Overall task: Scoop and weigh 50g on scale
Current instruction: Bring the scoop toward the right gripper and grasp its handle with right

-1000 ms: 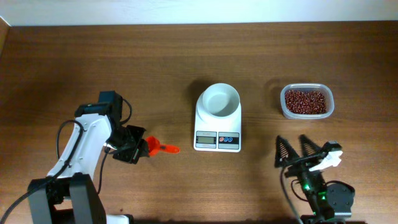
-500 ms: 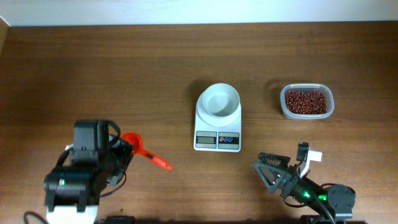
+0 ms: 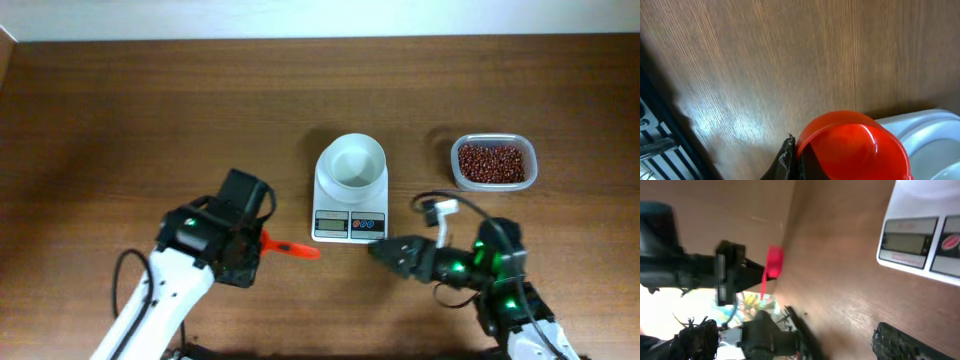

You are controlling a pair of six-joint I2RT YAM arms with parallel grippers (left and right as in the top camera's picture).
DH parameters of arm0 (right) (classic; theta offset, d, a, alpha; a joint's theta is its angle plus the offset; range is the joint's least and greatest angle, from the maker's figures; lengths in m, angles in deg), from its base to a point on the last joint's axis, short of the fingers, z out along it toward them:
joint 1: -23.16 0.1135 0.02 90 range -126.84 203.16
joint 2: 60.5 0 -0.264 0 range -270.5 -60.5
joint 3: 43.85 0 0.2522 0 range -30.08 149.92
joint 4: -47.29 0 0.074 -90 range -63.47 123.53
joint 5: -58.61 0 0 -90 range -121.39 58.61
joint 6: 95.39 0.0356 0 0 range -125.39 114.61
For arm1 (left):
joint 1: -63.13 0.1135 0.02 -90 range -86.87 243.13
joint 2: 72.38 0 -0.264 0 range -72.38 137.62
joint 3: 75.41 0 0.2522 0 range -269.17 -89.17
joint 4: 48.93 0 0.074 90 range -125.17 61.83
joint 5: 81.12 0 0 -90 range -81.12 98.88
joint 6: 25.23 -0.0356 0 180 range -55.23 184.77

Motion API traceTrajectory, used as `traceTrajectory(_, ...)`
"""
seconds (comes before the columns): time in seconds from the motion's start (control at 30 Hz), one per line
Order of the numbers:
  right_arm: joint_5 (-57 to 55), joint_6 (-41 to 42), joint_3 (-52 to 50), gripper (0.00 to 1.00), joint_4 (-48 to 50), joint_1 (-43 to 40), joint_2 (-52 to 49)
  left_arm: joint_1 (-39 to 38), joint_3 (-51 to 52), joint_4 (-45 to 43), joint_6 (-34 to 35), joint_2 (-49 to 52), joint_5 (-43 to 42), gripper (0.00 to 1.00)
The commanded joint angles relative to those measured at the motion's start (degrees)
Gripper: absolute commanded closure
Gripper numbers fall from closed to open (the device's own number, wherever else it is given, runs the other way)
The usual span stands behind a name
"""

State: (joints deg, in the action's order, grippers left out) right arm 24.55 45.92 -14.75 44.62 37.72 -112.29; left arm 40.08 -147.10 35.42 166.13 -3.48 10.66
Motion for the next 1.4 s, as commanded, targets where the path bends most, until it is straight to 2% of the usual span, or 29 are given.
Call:
traceTrajectory(0.0,-9.3,3.3,1.1,0.01,1.3,8.5,-1.7,-3.4,0.0,-0.7,3.2,2.4,-0.5,1.0)
traceTrajectory(0.03,-10.6,3.6,1.1,0.0,3.0,10.7,-1.8,-3.8,0.0,-0.7,3.3,2.7,-0.5,1.0)
traceTrajectory(0.13,-15.5,3.6,1.1,0.15,9.0,16.5,-1.8,-4.0,0.0,-1.3,3.9,3.4,-0.5,1.0)
traceTrajectory(0.2,-20.6,8.7,1.1,0.16,9.4,19.3,-1.9,-4.9,0.0,-2.8,3.8,3.5,-1.4,1.0)
traceTrajectory(0.27,-23.0,9.2,1.1,0.19,9.4,20.7,-2.7,-7.1,0.0,-4.4,3.9,3.5,-1.6,1.0)
traceTrajectory(0.57,-23.3,9.2,1.1,0.34,9.8,22.6,-3.3,-14.5,0.0,-9.7,4.1,4.2,-0.5,1.0)
traceTrajectory(0.63,-23.7,9.2,1.1,0.38,9.8,22.6,-3.3,-16.0,0.0,-9.7,6.1,5.9,-0.6,1.0)
traceTrajectory(0.8,-23.7,9.2,1.1,0.46,9.7,22.6,-3.3,-18.4,0.0,-13.0,6.5,8.0,-3.1,1.0)
traceTrajectory(0.87,-23.7,9.2,1.1,0.5,9.7,22.6,-3.3,-18.5,0.0,-13.1,6.5,8.1,-3.1,1.0)
traceTrajectory(0.97,-23.7,9.2,1.1,0.64,9.7,22.6,-4.5,-18.5,0.0,-13.1,6.5,8.1,-3.1,1.0)
traceTrajectory(1.03,-23.7,9.2,1.1,0.69,9.8,22.6,-5.5,-18.5,0.0,-13.1,6.5,8.1,-3.1,1.0)
traceTrajectory(1.37,-23.7,9.2,1.1,0.74,13.6,22.6,-6.8,-18.6,0.0,-12.7,6.4,8.1,-4.6,1.0)
